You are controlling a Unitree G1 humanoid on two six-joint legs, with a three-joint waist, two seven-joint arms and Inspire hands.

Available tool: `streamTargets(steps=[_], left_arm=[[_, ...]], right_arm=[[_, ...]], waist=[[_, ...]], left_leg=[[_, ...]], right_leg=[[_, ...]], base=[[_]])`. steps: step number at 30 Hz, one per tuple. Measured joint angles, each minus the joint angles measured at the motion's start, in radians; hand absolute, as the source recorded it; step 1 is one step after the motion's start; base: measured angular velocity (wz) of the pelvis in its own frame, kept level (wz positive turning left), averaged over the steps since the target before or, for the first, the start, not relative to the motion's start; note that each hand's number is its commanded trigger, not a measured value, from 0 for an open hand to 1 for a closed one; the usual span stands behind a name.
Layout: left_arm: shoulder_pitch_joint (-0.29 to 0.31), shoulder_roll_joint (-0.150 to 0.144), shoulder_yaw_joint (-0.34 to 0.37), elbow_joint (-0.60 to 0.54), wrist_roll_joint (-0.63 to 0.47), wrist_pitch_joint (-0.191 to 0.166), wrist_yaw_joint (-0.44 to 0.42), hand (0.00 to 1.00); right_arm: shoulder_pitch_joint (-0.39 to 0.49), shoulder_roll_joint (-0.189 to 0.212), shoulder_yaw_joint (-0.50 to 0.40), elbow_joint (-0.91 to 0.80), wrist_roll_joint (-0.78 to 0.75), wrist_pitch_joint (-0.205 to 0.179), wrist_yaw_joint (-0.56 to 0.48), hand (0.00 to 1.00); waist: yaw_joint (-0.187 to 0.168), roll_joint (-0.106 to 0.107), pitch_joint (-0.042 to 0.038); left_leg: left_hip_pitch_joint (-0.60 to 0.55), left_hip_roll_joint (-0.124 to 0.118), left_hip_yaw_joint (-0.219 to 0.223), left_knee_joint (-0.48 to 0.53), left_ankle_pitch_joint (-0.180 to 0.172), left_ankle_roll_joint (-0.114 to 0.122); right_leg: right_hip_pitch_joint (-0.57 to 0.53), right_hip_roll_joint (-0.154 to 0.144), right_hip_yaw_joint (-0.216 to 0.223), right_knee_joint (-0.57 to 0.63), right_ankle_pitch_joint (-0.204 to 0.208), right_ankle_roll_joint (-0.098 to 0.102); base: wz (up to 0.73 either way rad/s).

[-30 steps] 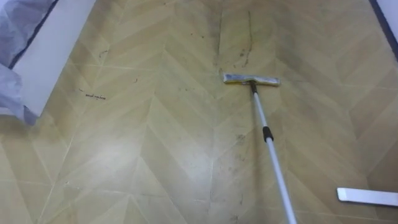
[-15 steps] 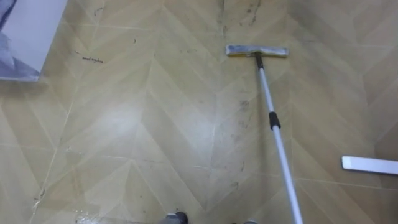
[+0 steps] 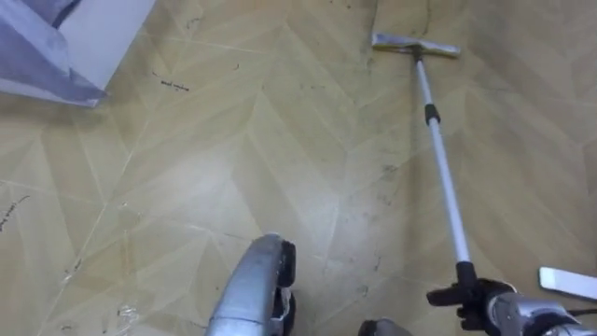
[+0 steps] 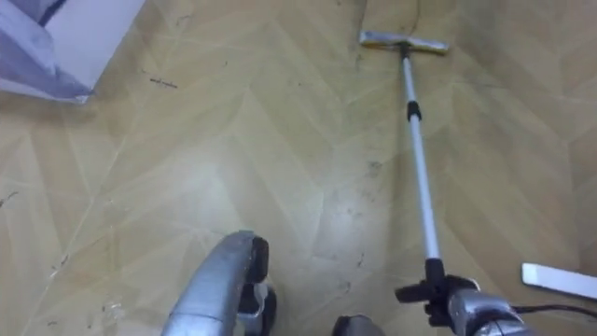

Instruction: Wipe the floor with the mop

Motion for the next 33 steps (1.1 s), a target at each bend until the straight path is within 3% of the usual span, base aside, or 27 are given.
streamTargets(steps=[1, 2, 3, 4, 5, 6, 7, 9, 11, 13, 14, 15, 16, 18, 19, 20, 22, 23, 24, 25, 26, 27, 28, 29, 30, 31, 33], left_arm=[[-0.019, 0.001, -0.003, 0.005, 0.002, 0.005, -0.007, 0.00], [-0.028, -0.001, -0.004, 0.008, 0.001, 0.006, -0.009, 0.00], [-0.040, -0.002, -0.003, 0.022, 0.001, 0.006, -0.009, 0.00], [-0.055, -0.006, 0.009, 0.023, 0.001, 0.003, -0.003, 0.00], [-0.060, -0.008, 0.008, 0.022, 0.002, -0.001, 0.003, 0.00], [-0.062, -0.008, 0.007, 0.009, 0.012, -0.003, 0.017, 0.00], [-0.061, -0.005, 0.008, -0.003, 0.014, -0.008, 0.032, 0.00], [-0.060, -0.002, 0.007, -0.026, 0.021, -0.011, 0.047, 0.00], [-0.060, -0.014, 0.006, -0.032, 0.025, -0.018, 0.058, 0.00], [-0.056, -0.038, 0.003, -0.033, 0.031, -0.017, 0.059, 0.00], [-0.053, -0.042, 0.004, -0.033, 0.031, -0.015, 0.061, 0.00], [-0.043, -0.049, 0.007, -0.035, 0.031, -0.004, 0.063, 0.00], [-0.034, -0.051, 0.007, -0.037, 0.030, 0.018, 0.073, 0.00], [-0.037, -0.047, 0.007, -0.043, 0.029, 0.043, 0.098, 0.00], [-0.045, -0.041, 0.006, -0.047, 0.019, 0.044, 0.110, 0.00], [-0.049, -0.039, 0.005, -0.049, 0.016, 0.044, 0.117, 0.00], [-0.049, -0.025, 0.002, -0.063, -0.020, 0.040, 0.138, 0.00], [-0.047, -0.021, 0.002, -0.066, -0.025, 0.040, 0.140, 0.00], [-0.045, -0.010, 0.002, -0.075, -0.026, 0.040, 0.141, 0.00], [-0.034, -0.003, 0.009, -0.094, -0.018, 0.042, 0.140, 0.00], [-0.027, -0.001, 0.009, -0.103, -0.017, 0.042, 0.140, 0.00], [-0.016, -0.001, 0.008, -0.109, -0.016, 0.043, 0.137, 0.00], [-0.001, -0.001, 0.009, -0.117, -0.015, 0.045, 0.126, 0.00], [0.005, -0.001, 0.010, -0.122, -0.015, 0.044, 0.118, 0.00], [0.011, -0.001, 0.012, -0.126, -0.007, 0.045, 0.099, 0.00], [0.018, -0.004, 0.023, -0.125, 0.007, 0.046, 0.083, 0.00], [0.002, -0.012, 0.040, -0.122, 0.060, 0.047, 0.068, 0.00]], right_arm=[[0.051, -0.009, -0.001, 0.002, 0.013, -0.007, 0.001, 1.00], [0.075, -0.014, -0.002, 0.008, 0.015, -0.007, 0.002, 1.00], [0.120, -0.021, -0.002, 0.029, 0.012, -0.006, 0.003, 1.00], [0.171, -0.030, -0.001, 0.051, 0.013, -0.005, -0.001, 1.00], [0.203, -0.032, 0.000, 0.055, 0.013, -0.003, -0.007, 1.00], [0.265, -0.029, 0.001, 0.053, 0.016, 0.004, -0.018, 1.00], [0.307, -0.013, 0.000, 0.048, 0.023, 0.006, -0.033, 1.00], [0.349, 0.024, -0.002, 0.038, 0.031, 0.006, -0.053, 1.00], [0.369, 0.055, -0.002, 0.037, 0.034, 0.006, -0.073, 1.00], [0.367, 0.083, -0.003, 0.036, 0.035, 0.008, -0.093, 1.00], [0.357, 0.086, -0.006, 0.035, 0.035, 0.018, -0.096, 1.00], [0.340, 0.085, -0.012, 0.036, 0.034, 0.040, -0.103, 1.00], [0.320, 0.080, -0.016, 0.037, 0.033, 0.062, -0.114, 1.00], [0.249, 0.064, -0.034, 0.047, 0.022, 0.101, -0.135, 1.00], [0.182, 0.045, -0.047, 0.048, 0.002, 0.115, -0.148, 1.00], [0.144, 0.033, -0.047, 0.048, -0.001, 0.115, -0.153, 1.00], [-0.010, -0.011, -0.042, 0.034, 0.001, 0.106, -0.155, 1.00], [-0.033, -0.019, -0.039, 0.030, 0.003, 0.094, -0.153, 1.00], [-0.080, -0.030, -0.037, 0.004, 0.010, 0.067, -0.150, 1.00], [-0.127, -0.034, -0.037, -0.009, 0.028, 0.036, -0.144, 1.00], [-0.145, -0.035, -0.037, -0.010, 0.049, 0.025, -0.139, 1.00], [-0.162, -0.035, -0.035, -0.010, 0.091, 0.012, -0.123, 1.00], [-0.149, -0.033, -0.038, -0.010, 0.113, 0.011, -0.107, 1.00], [-0.135, -0.032, -0.041, -0.009, 0.120, 0.011, -0.098, 1.00], [-0.093, -0.032, -0.040, -0.005, 0.144, 0.011, -0.085, 1.00], [-0.024, -0.035, -0.039, -0.001, 0.162, 0.009, -0.072, 1.00], [0.084, -0.039, -0.035, 0.040, 0.164, 0.004, -0.059, 1.00]], waist=[[-0.012, 0.015, -0.0050], [-0.023, 0.014, -0.0047], [-0.048, 0.017, -0.0083], [-0.059, 0.029, -0.0104], [-0.060, 0.034, -0.0139], [-0.063, 0.050, -0.0248], [-0.066, 0.066, -0.0300], [-0.094, 0.082, -0.0264], [-0.102, 0.093, -0.0228], [-0.109, 0.098, -0.0227], [-0.108, 0.098, -0.0226], [-0.106, 0.097, -0.0208], [-0.105, 0.090, -0.0169], [-0.092, 0.087, -0.0162], [-0.081, 0.073, -0.0077], [-0.079, 0.068, -0.0053], [-0.049, 0.032, -0.0010], [-0.039, 0.026, -0.0010], [-0.025, 0.009, 0.0040], [0.001, 0.002, 0.0075], [0.009, -0.008, 0.0122], [0.015, -0.018, 0.0161], [0.015, -0.020, 0.0140], [0.015, -0.018, 0.0130], [0.012, -0.015, 0.0104], [0.002, -0.010, 0.0012], [-0.007, -0.002, -0.0029]], left_leg=[[0.019, -0.021, 0.017, -0.026, -0.079, 0.056], [0.026, -0.036, 0.024, -0.029, -0.095, 0.076], [0.035, -0.068, 0.033, -0.031, -0.127, 0.103], [0.049, -0.095, 0.034, -0.014, -0.166, 0.119], [0.058, -0.103, 0.034, -0.006, -0.188, 0.125], [0.074, -0.112, 0.028, 0.006, -0.228, 0.139], [0.092, -0.113, 0.022, 0.009, -0.253, 0.149], [0.122, -0.113, 0.011, 0.000, -0.280, 0.159], [0.162, -0.113, 0.003, -0.015, -0.310, 0.158], [0.222, -0.113, 0.002, -0.061, -0.337, 0.153], [0.241, -0.113, 0.001, -0.072, -0.346, 0.149], [0.287, -0.113, -0.005, -0.090, -0.365, 0.142], [0.333, -0.113, -0.024, -0.096, -0.388, 0.131], [0.367, -0.111, -0.043, -0.054, -0.409, 0.108], [0.336, -0.098, -0.033, 0.054, -0.381, 0.059], [0.306, -0.085, -0.027, 0.124, -0.350, 0.028], [0.191, -0.045, -0.003, 0.365, -0.154, -0.019], [0.165, -0.036, -0.003, 0.405, -0.120, -0.023], [0.117, -0.026, -0.010, 0.441, -0.120, -0.020], [0.070, -0.003, -0.009, 0.420, -0.135, 0.003], [0.054, 0.003, -0.008, 0.392, -0.146, 0.009], [0.032, 0.000, -0.015, 0.277, -0.175, 0.008], [0.031, -0.003, -0.027, 0.117, -0.181, 0.009], [0.036, -0.004, -0.028, 0.026, -0.175, 0.010], [0.045, -0.004, -0.022, -0.096, -0.127, 0.033], [0.066, -0.008, -0.001, -0.107, -0.130, 0.079], [0.116, -0.028, 0.041, -0.112, -0.168, 0.130]], right_leg=[[0.014, -0.025, -0.005, -0.010, -0.016, 0.024], [0.025, -0.041, -0.008, -0.021, -0.012, 0.043], [0.035, -0.055, 0.011, -0.007, -0.007, 0.051], [0.002, -0.058, 0.052, 0.074, 0.058, 0.053], [-0.022, -0.058, 0.077, 0.121, 0.111, 0.059], [-0.069, -0.040, 0.120, 0.210, 0.208, 0.053], [-0.121, -0.003, 0.150, 0.259, 0.230, 0.060], [-0.208, 0.040, 0.159, 0.266, 0.230, 0.061], [-0.274, 0.070, 0.152, 0.158, 0.230, 0.061], [-0.315, 0.086, 0.131, -0.097, 0.262, 0.052], [-0.316, 0.089, 0.126, -0.160, 0.281, 0.043], [-0.306, 0.095, 0.109, -0.261, 0.337, 0.027], [-0.276, 0.094, 0.090, -0.281, 0.378, 0.006], [-0.227, 0.079, 0.056, -0.254, 0.376, -0.007], [-0.218, 0.079, 0.052, -0.216, 0.342, -0.030], [-0.215, 0.081, 0.050, -0.196, 0.322, -0.034], [-0.209, 0.095, 0.060, -0.133, 0.262, -0.046], [-0.205, 0.100, 0.060, -0.126, 0.250, -0.049], [-0.194, 0.110, 0.062, -0.113, 0.228, -0.053], [-0.179, 0.124, 0.062, -0.115, 0.211, -0.057], [-0.169, 0.125, 0.063, -0.117, 0.204, -0.056], [-0.135, 0.126, 0.062, -0.133, 0.189, -0.049], [-0.088, 0.126, 0.061, -0.166, 0.174, -0.038], [-0.064, 0.126, 0.062, -0.184, 0.167, -0.032], [-0.016, 0.123, 0.063, -0.213, 0.145, -0.013], [0.026, 0.112, 0.069, -0.233, 0.124, 0.011], [0.060, 0.093, 0.105, -0.214, 0.122, 0.030]], base=[[0.33], [0.56], [0.53], [0.44], [0.15], [-0.05], [-0.04], [0.00], [-0.13], [-0.15], [-0.13], [0.00], [0.06], [0.09], [0.00], [-0.06], [-0.17], [-0.14], [-0.12], [-0.13], [0.00], [0.24], [0.36], [0.42], [0.46], [0.55], [0.57]])
